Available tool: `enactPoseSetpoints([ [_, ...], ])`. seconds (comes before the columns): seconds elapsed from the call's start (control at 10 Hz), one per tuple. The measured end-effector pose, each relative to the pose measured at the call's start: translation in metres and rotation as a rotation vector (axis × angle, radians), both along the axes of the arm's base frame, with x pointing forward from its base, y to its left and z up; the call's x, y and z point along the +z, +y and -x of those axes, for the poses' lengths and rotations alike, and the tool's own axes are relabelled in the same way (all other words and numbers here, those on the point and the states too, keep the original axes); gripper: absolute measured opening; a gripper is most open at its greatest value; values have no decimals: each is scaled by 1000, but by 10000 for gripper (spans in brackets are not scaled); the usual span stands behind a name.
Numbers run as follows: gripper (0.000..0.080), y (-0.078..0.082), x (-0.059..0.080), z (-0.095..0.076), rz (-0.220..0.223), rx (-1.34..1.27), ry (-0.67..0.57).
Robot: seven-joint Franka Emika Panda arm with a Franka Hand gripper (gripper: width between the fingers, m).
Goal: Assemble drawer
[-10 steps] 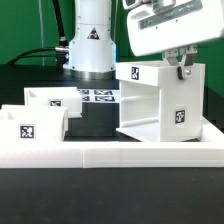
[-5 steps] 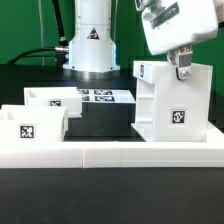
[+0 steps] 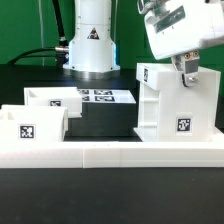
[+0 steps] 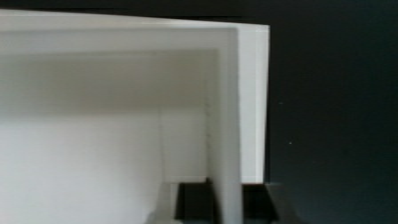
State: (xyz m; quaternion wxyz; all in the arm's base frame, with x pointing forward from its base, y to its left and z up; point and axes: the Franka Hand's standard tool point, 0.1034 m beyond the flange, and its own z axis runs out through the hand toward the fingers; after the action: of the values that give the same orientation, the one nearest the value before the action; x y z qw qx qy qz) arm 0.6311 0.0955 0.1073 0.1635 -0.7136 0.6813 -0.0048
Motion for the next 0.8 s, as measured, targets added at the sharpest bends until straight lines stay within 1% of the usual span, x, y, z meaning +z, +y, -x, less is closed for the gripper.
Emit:
enactPoseSetpoints([
  [0.1,47,0,0,-6,-2,-3,-7],
  [0.5,47,0,-2,-9,-5,0,0],
  [0.6,146,0,-2,-9,-5,3,-1],
  [0.7,282,0,-2,-9,-4,5,-1],
  [0.8,282,0,-2,-9,-3,8,-2],
])
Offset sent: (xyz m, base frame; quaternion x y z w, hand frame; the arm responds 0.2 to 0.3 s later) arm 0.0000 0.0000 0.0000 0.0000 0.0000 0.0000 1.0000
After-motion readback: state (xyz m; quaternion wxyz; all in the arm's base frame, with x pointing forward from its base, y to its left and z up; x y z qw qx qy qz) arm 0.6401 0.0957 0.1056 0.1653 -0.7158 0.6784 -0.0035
